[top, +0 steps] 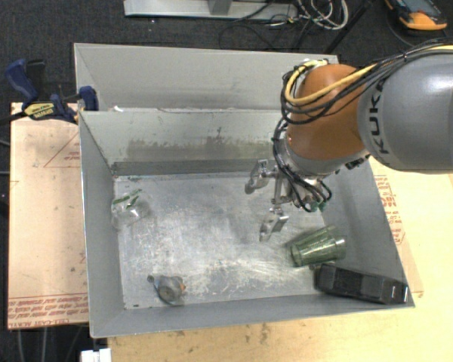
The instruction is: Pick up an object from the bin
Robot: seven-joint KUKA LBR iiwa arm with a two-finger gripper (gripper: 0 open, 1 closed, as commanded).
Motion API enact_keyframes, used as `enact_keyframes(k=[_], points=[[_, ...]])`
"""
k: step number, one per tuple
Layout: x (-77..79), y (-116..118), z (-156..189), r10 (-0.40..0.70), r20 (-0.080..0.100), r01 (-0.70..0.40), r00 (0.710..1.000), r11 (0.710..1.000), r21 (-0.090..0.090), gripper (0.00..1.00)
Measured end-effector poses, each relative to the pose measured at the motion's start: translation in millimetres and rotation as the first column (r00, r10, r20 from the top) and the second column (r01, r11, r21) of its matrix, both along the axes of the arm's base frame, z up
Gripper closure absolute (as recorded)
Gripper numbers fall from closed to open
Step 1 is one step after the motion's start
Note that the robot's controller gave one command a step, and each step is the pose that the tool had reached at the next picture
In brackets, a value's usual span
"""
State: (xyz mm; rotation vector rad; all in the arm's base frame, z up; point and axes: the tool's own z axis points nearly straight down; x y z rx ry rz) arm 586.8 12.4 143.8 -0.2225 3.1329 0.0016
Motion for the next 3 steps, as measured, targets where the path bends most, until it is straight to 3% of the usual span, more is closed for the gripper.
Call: enact_keyframes(k=[1, 2, 3], points=[[-7.3, -36, -12, 0.089, 0.002, -0.089, 0.996, 0.996, 0.001, 0.0], [-44.9, -54, -3, 0.287, -0.001, -0.287, 0.958, 0.958, -0.001, 0.0], [-28.5, -98, 2, 0.36, 0.002, -0.36, 0.933, 0.933, 0.001, 0.0]])
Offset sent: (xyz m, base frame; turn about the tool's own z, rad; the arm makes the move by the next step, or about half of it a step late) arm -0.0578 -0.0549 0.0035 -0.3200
